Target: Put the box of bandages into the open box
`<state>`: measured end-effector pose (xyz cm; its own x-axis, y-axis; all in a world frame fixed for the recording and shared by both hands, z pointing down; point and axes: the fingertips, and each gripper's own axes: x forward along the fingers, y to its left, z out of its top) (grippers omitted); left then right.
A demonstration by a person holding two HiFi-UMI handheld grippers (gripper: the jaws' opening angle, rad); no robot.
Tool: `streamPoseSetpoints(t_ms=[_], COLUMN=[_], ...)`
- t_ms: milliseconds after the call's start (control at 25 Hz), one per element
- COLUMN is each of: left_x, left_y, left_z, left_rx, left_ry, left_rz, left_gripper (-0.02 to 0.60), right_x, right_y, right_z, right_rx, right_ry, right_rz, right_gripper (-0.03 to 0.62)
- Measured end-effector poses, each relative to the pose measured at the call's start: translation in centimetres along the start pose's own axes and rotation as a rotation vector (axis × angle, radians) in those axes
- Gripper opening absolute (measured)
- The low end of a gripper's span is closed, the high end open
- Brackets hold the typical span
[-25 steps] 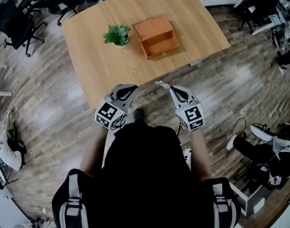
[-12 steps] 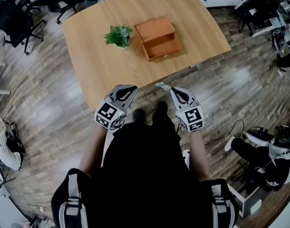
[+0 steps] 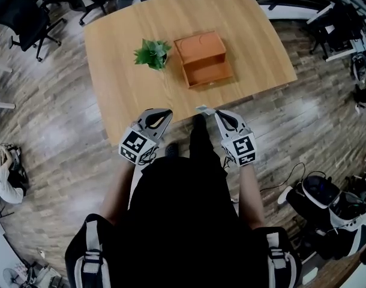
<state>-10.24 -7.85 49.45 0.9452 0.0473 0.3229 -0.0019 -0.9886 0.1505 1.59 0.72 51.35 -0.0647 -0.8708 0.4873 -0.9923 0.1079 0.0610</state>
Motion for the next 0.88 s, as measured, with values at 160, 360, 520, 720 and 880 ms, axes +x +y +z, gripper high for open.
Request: streamPoseSetpoints(t_ms=[160,360,520,720,880], left_x=[2.9,6.2,8.5,10.3,11.3], left_y=[1.5,3.4,4.7,6.2,7.2], left_z=[1.6,3.0,3.8,4.5,4.5], left_rx=[-0.005,-0.019,-0.035,-0.047,-0.062], left_ry=[-0.005,0.007,0.008,0.014,0.015], left_rz=[0.023,0.053,0.074,0.114,0.151], left_gripper=[0.023,0.023,0.023,0.023,0.023], right_x=[1.5,3.7,5.6,7.6,9.0], right_y=[-4.1,-8.4,-10.7,-12.7,-14.7], right_z=[0.4,0.9,1.1,0.9,-0.1], right_rx=[-0.009,-0.034,-0.040,-0.059,-0.062], right_ry=[0.004,0.021,0.036,0.057,0.082], right_rz=[0.023,0.065,0.098,0.147,0.172], right_gripper=[0.025,0.025,0.025,0.025,0.025])
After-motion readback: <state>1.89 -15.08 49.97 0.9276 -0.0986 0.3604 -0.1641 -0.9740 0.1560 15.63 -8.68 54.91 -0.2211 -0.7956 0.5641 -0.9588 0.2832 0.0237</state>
